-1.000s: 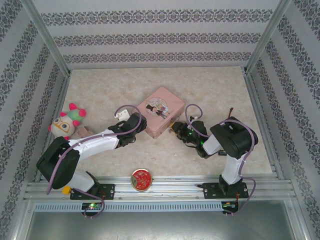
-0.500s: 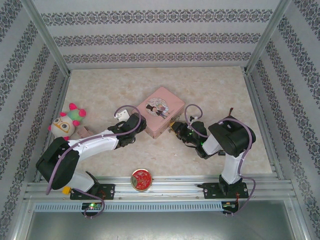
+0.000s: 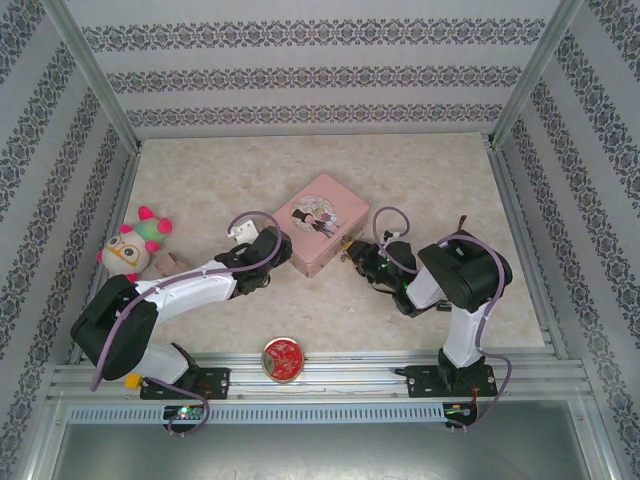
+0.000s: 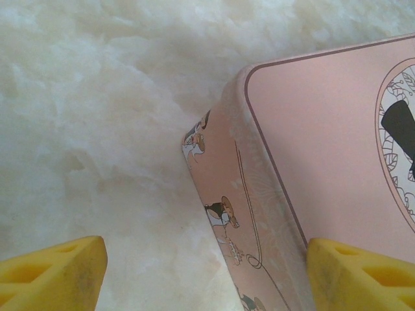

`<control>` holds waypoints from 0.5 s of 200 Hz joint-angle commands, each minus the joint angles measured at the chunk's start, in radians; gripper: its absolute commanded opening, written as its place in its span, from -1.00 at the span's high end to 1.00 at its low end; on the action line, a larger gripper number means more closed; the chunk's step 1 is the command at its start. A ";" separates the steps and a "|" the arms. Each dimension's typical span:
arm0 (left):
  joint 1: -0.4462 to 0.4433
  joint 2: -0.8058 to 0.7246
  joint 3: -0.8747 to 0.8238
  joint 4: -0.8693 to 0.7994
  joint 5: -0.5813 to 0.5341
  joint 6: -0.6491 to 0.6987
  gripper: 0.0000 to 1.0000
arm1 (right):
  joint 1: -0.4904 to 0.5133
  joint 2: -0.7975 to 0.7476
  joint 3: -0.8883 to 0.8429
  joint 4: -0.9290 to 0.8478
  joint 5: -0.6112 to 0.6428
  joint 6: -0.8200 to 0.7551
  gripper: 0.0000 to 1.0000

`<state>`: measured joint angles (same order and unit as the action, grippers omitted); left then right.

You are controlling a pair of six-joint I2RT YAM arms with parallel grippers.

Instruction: Unlock the padlock with the key

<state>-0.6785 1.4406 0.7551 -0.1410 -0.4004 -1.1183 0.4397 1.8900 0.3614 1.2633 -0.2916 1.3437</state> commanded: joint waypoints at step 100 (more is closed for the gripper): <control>0.023 -0.015 -0.031 -0.075 -0.010 0.020 -0.58 | -0.045 -0.106 -0.056 -0.036 0.055 -0.097 1.00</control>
<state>-0.6762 1.4380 0.7292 -0.1745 -0.3996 -1.1130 0.4042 1.8439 0.3229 1.2427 -0.2588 1.3060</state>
